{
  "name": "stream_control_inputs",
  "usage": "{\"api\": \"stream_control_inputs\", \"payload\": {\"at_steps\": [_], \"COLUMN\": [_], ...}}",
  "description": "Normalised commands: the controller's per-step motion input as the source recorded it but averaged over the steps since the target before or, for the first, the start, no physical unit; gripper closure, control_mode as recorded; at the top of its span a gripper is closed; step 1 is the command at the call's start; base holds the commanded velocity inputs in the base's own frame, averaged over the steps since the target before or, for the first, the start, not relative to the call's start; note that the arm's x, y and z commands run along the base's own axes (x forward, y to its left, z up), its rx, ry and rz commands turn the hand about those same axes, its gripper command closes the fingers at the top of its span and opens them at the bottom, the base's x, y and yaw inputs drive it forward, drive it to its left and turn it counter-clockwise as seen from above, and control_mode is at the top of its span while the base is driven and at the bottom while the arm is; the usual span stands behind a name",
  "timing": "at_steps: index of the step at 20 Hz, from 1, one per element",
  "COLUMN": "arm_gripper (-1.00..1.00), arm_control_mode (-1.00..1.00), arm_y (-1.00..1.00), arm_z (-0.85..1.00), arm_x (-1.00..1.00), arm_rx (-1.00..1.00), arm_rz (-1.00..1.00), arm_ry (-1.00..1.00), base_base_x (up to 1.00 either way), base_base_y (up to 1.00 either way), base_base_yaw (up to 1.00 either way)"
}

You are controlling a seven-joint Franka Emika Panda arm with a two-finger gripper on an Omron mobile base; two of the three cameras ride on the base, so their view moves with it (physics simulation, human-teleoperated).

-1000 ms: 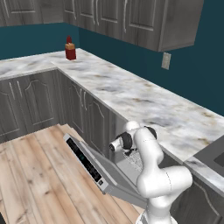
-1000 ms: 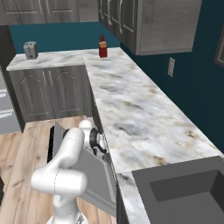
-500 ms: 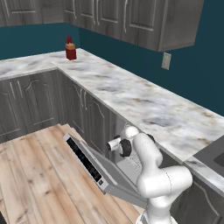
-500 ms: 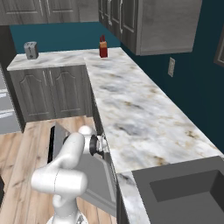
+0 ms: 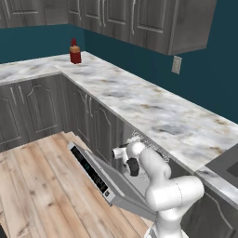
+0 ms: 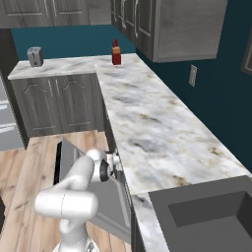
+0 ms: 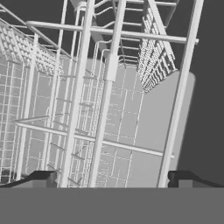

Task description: Open the dishwasher door and pull out the top rack.

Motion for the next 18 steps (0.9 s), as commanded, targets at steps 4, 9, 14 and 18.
{"api": "stream_control_inputs", "payload": {"at_steps": [4,9,14,18], "arm_gripper": [1.00,1.00,1.00,1.00], "arm_control_mode": [-1.00,-1.00,-1.00,-1.00], "arm_y": [0.09,0.25,0.30,0.33], "arm_z": [-0.11,-0.07,-0.10,-0.14], "arm_x": [0.00,-0.05,-0.12,-0.15], "arm_rx": [0.02,0.01,0.03,0.03], "arm_rz": [0.00,0.00,0.00,0.00], "arm_ry": [0.00,0.00,0.01,0.02], "base_base_x": [0.00,0.00,0.00,0.00], "base_base_y": [0.00,0.00,0.00,0.00], "base_base_yaw": [0.00,0.00,0.00,0.00]}}
